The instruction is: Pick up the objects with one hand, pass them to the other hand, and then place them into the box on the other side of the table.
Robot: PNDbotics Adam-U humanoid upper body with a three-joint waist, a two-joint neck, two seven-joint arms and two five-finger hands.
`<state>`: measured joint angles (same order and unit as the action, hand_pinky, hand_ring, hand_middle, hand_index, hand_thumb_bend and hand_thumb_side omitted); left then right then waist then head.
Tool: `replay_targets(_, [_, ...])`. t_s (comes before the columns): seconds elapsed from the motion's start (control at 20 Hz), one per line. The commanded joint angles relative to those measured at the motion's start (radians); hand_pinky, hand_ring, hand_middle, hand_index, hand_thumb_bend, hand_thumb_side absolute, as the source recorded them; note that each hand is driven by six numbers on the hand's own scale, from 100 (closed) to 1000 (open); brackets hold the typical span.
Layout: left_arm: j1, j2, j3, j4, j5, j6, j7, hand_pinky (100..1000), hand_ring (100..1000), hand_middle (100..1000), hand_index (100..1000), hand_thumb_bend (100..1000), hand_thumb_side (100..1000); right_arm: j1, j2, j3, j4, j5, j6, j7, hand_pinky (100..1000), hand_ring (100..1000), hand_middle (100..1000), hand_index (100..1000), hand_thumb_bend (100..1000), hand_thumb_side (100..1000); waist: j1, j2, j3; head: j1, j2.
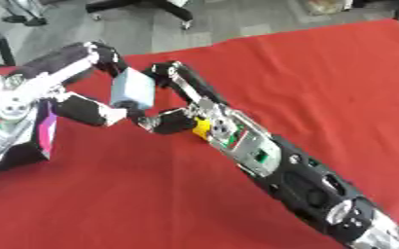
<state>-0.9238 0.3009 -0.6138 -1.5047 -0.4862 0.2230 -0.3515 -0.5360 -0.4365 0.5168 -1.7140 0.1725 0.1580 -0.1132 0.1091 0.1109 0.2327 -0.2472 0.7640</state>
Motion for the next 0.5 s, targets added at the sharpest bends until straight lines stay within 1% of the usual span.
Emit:
replay_targets(0.05, [-0.017,0.002,0.008,-0.002,0.006,-0.001,0.008,795,672,626,626,170,225,-0.009,-0.008,-0.002,-0.017,0.009,-0.007,0.001,742,710,502,593,368,100,0.01,-0.011,-0.001,-0.001,0.006])
replay_targets(0.15, [-0.015,-0.001,0.009,0.001,0.004,-0.002,0.007,789,656,604,564,129,183,-0.008,-0.008,-0.001,-0.015,0.009,-0.008,0.001,742,711,504,595,376,100,0.01,-0.01,-0.001,0.0,0.006])
replay_targets(0.2, [-0.015,-0.002,0.009,0.002,0.004,-0.003,0.009,788,653,599,552,123,181,-0.008,-0.008,-0.001,-0.014,0.011,-0.008,0.001,741,712,505,597,383,100,0.01,-0.01,-0.002,0.0,0.006])
replay_targets(0.25, [-0.014,-0.003,0.01,0.002,0.004,-0.004,0.011,784,642,586,521,100,186,-0.007,-0.008,-0.001,-0.013,0.013,-0.007,0.001,741,717,511,606,438,100,0.01,-0.01,-0.002,0.0,0.006])
replay_targets(0.35, [-0.014,-0.003,0.011,0.0,0.001,-0.006,0.016,781,631,557,492,100,174,-0.006,-0.009,-0.001,-0.012,0.019,-0.004,0.003,742,726,523,624,493,100,0.01,-0.01,-0.002,0.0,0.006])
replay_targets(0.4, [-0.014,-0.003,0.012,-0.001,-0.001,-0.008,0.018,781,629,549,486,100,171,-0.006,-0.009,-0.001,-0.012,0.022,-0.001,0.004,743,729,526,631,498,100,0.01,-0.01,-0.002,-0.001,0.006])
replay_targets(0.5, [-0.015,-0.002,0.011,-0.004,-0.006,-0.01,0.017,775,621,537,466,100,156,-0.006,-0.01,-0.001,-0.011,0.029,0.005,0.006,747,744,553,667,544,100,0.009,-0.01,-0.002,-0.001,0.006])
